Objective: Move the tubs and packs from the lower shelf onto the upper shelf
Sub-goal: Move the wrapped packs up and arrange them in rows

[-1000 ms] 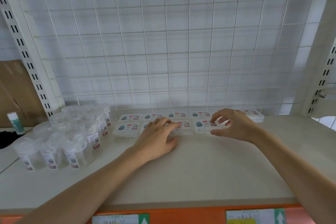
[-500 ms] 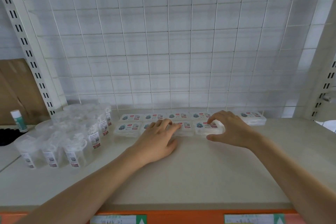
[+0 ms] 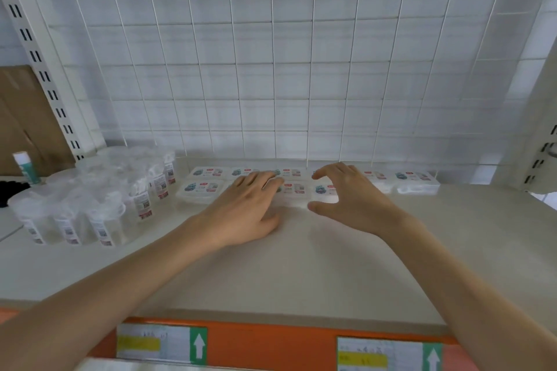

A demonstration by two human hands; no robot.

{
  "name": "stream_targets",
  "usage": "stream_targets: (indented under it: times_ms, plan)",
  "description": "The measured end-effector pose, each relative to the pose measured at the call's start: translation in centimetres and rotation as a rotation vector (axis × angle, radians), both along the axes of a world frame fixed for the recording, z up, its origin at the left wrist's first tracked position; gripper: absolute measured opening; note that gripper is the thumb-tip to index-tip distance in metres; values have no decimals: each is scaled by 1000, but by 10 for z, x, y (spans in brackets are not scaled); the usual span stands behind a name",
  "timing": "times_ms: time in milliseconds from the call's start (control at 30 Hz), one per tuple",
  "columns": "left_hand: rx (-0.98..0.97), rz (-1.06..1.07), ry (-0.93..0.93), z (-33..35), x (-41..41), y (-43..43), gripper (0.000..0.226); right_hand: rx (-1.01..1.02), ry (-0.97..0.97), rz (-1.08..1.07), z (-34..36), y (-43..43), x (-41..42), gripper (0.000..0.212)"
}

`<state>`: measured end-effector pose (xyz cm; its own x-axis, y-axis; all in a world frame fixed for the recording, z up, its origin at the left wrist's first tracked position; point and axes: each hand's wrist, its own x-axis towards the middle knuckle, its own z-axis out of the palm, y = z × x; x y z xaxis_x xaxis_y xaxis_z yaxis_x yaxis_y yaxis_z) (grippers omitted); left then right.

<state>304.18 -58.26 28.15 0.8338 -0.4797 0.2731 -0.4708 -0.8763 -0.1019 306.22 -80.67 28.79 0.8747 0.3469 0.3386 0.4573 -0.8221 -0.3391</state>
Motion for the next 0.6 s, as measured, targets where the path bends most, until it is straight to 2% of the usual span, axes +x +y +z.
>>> stream_targets:
  times_ms: [233,400,600]
  plan:
    - [-67,84,19,2,-31,-6,79,2,114,37,1,13,-13,59]
    - [-138,105,-30,11,-67,2,81,-22,22,-47,8,25,-41,58]
    - [-134,66,-69,19,-120,19,81,-61,-30,-100,7,38,-107,60]
